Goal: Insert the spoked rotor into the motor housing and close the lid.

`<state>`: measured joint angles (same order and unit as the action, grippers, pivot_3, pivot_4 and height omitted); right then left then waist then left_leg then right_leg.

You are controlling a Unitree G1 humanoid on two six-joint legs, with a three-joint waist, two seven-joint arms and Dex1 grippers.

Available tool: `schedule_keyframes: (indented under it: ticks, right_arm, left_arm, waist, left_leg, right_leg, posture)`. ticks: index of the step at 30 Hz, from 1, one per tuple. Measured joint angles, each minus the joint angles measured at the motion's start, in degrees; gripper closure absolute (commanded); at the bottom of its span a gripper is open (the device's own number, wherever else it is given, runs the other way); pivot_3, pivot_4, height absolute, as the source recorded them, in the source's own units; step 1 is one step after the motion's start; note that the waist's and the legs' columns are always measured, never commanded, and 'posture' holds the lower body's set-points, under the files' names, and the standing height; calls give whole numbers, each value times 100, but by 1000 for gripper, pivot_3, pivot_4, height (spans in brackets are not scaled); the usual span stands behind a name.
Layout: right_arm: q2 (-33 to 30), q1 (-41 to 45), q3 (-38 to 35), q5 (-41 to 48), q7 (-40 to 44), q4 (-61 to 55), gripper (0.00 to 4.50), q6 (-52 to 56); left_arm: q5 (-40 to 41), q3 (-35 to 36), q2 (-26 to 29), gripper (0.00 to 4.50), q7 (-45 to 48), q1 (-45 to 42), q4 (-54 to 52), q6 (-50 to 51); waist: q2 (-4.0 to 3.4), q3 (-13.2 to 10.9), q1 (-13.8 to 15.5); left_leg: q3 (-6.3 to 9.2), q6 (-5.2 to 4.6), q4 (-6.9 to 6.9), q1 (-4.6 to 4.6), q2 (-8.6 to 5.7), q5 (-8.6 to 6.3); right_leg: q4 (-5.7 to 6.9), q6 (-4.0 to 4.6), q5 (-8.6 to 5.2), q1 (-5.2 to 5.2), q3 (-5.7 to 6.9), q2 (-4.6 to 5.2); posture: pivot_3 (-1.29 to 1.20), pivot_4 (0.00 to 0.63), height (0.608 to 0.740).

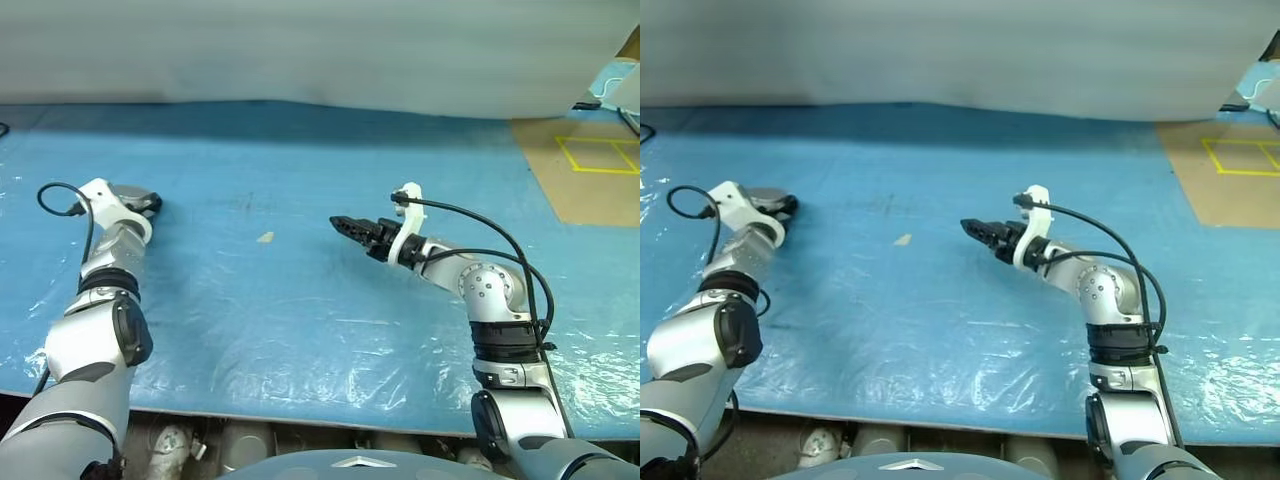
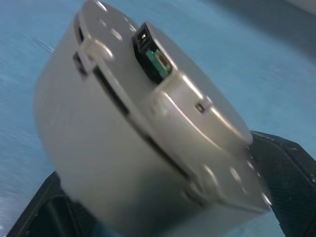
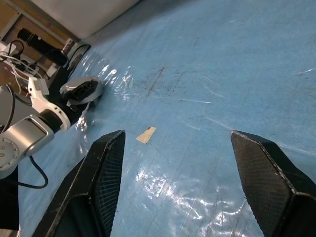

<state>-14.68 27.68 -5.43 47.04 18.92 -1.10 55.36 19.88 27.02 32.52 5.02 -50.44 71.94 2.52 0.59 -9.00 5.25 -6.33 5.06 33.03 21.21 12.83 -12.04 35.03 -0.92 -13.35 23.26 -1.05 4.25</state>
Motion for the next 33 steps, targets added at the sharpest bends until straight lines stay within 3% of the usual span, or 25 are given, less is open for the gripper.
schedule_keyframes:
  ticks: [9,17,21,25,30,33]
  right_arm:
    - [175,-7,88,-231,219,82,939,-13]
    - [177,156,126,-461,448,315,939,-125]
    - [165,169,108,-518,463,321,939,-129]
    - [151,110,11,-532,454,269,939,-128]
    - [-349,-289,329,-1263,665,-298,939,-962]
    - [-582,-391,552,-1698,828,-576,939,-1464]
  left_arm:
    - [-239,16,1039,23,-448,197,-542,-275]
    - [-426,-252,1086,23,-205,-282,-1016,-300]
    - [-481,-409,921,23,17,-568,-1383,-319]
    - [-452,-806,486,23,816,-634,-2116,-177]
    - [-136,-2098,-139,23,2800,225,-4965,323]
    - [-76,-2602,-469,23,3234,826,-5768,699]
  waist:
    - [0,0,63]
    - [0,0,43]
    - [0,0,34]
    - [1,0,67]
    - [-4,1,92]
    - [-5,2,-46]
  left_leg:
    - [3,0,-1,2,0,0]
    - [3,0,6,3,3,0]
    - [3,1,3,6,2,0]
    - [3,0,6,14,2,1]
    - [2,-2,8,24,0,2]
    - [1,-1,1,30,5,1]
  right_leg:
    - [-7,2,1,-8,16,11]
    - [-2,4,1,-11,21,11]
    - [-9,4,1,-11,21,11]
    - [-8,5,1,-11,27,14]
    - [-9,7,2,-11,28,16]
    - [-4,10,3,4,4,-2]
  posture:
    - [0,150,740]
    - [0,150,740]
    - [0,150,740]
    - [0,150,740]
    - [0,150,740]
    - [0,150,740]
